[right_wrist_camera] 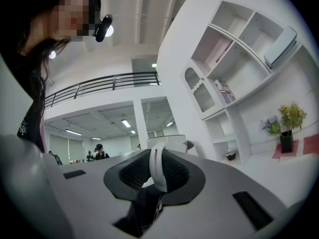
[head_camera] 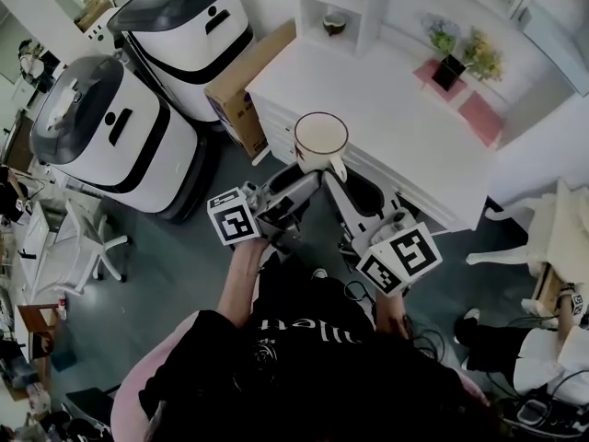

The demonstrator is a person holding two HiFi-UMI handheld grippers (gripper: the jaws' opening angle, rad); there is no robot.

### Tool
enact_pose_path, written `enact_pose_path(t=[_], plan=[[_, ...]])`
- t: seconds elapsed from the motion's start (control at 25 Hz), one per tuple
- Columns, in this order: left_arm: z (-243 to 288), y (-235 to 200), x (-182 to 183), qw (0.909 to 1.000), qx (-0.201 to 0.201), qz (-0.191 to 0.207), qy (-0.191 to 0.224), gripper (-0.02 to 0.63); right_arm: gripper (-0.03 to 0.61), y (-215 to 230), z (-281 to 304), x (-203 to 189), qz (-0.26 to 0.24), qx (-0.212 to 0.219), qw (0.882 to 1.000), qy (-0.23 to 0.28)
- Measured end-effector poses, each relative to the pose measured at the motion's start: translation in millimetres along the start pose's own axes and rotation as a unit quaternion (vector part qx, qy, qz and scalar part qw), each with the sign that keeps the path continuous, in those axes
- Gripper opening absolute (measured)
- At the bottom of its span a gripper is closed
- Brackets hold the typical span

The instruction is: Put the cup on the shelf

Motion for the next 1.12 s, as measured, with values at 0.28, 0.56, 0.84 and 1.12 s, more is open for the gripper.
enact_pose_path(t=[0.28, 0.56, 0.84, 1.12], plan=[[1, -17, 19, 1.0, 0.005, 0.002, 0.003, 0.305, 0.089, 8, 27, 1, -0.004, 0.008, 1.0, -0.005], [-6, -61, 67, 1.0, -0.001, 0.001, 0.0, 0.308, 0.089, 17, 91, -4, -0.009, -0.002, 1.0, -0.007], [-11, -122, 143, 0.9996, -0.015, -0.016, -0.02, 0.31, 0.089, 29, 185, -6, -0.007, -0.033, 0.999, -0.012], [-24, -173, 215, 0.9988, -0.025, -0.028, -0.033, 0.311, 0.089, 31, 273, -7, -0.006, -0.055, 0.998, -0.012]])
Point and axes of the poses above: the fingertips, and each gripper's own axes: z forward along the fingers, y to its right, x out of its top, the point moved 7 cm from there along -z, backward along the fingers, and after that the axes turned 2 degrees about -y, right-handed, at the moved point
